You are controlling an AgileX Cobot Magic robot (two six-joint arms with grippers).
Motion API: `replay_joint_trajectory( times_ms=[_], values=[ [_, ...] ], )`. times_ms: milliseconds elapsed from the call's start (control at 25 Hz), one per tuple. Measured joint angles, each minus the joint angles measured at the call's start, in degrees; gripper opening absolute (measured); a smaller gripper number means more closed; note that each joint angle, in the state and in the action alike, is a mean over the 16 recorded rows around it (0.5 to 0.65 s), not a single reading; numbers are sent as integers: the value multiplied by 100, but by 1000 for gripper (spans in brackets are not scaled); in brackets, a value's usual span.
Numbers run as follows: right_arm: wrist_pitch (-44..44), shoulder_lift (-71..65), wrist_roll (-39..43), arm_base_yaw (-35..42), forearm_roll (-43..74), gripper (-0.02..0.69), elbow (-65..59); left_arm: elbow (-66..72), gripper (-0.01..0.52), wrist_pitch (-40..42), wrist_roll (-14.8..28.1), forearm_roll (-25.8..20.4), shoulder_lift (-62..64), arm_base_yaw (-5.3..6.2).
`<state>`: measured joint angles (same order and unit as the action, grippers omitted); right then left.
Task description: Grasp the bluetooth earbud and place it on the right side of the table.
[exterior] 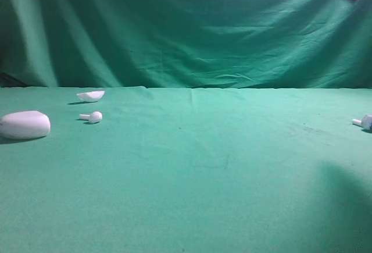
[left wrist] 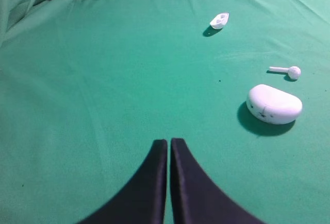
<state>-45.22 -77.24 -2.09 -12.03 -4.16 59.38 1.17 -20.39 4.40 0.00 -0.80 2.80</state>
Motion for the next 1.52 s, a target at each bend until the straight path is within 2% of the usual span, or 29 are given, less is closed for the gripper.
replay_joint_trajectory(
  times_ms=[240, 400, 680, 920, 1320, 1520],
  values=[
    [-599, 1741, -92, 0, -200, 86, -75, 0, 0, 0, 0, 0, 0, 0],
    [-835, 2955, -145, 0, -240, 13, -334, 0, 0, 0, 0, 0, 0, 0],
    [-984, 4792, -199, 0, -145, 0, -1012, 0, 0, 0, 0, 0, 0, 0],
    [-1027, 5829, -240, 0, 34, 0, -1449, 0, 0, 0, 0, 0, 0, 0],
    [-1056, 6415, -317, 1, 329, 0, -1637, 0, 0, 0, 0, 0, 0, 0],
    [-763, 6587, -342, 85, 382, 0, -1859, 0, 0, 0, 0, 0, 0, 0]
  ],
)
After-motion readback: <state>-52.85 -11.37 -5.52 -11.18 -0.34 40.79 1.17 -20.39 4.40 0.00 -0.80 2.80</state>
